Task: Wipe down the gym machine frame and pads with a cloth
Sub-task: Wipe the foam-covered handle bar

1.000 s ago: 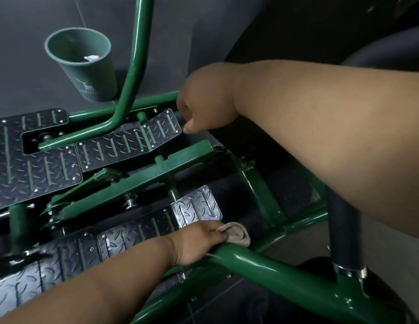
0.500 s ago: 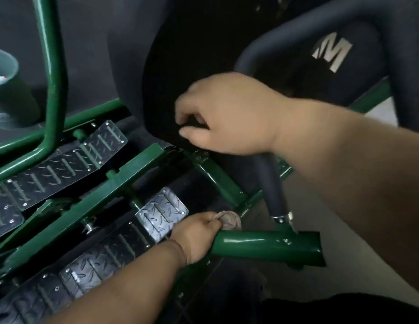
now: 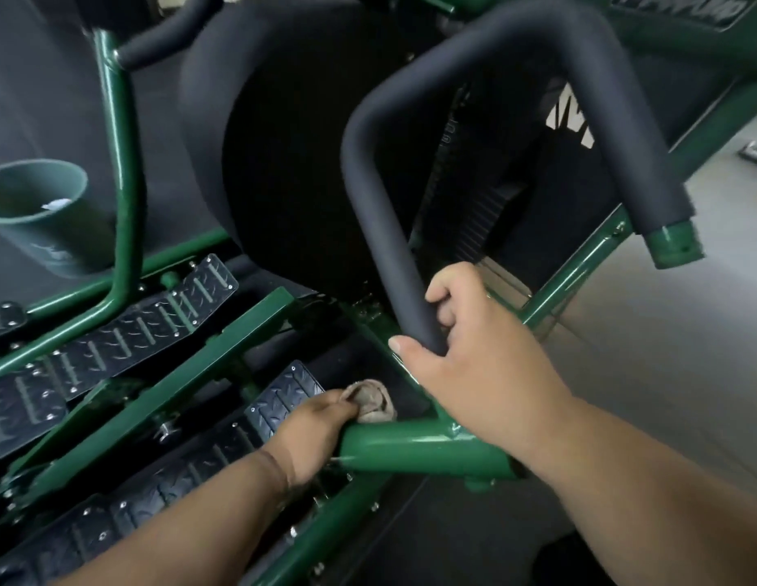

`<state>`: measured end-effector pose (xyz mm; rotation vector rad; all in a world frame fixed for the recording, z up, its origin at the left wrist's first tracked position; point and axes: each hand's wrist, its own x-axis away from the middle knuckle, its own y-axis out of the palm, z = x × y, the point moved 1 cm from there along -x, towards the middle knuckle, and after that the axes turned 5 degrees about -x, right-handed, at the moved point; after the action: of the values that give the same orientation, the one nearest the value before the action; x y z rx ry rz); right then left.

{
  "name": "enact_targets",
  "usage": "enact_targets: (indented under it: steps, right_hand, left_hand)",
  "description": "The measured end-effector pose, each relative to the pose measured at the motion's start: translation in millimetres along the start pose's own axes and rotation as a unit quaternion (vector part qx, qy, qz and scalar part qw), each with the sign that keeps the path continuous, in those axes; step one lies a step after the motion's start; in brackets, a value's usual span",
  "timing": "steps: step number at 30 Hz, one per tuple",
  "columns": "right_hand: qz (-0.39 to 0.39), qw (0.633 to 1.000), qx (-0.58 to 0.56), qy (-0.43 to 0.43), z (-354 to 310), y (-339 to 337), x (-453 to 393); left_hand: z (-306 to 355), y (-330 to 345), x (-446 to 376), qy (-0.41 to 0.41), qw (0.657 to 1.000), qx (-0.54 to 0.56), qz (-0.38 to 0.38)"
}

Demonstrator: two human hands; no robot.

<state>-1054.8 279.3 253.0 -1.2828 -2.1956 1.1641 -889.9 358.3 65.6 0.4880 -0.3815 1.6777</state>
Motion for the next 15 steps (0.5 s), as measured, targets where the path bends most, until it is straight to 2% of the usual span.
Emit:
enact_targets:
  steps: [4, 8, 13, 15]
  right_hand:
    - [-0.021, 0.995, -0.091, 0.02, 7, -3, 0]
    - [-0.021, 0.992, -0.127, 0.015, 14, -2, 2]
    - [-0.033, 0.983, -0.176, 0.025, 24, -3, 4]
    - [-0.04, 0.979, -0.196, 0.038, 26, -4, 6]
  left_hand:
    - [9, 5, 13, -0.006, 0.996, -0.024, 0.081]
    - [36, 6, 31, 0.031, 0.991, 0.015, 0.131]
    - [99, 21, 66, 0.142, 0.962, 0.109, 0.205]
    - [123, 29, 77, 0.193, 0.943, 0.114, 0.245]
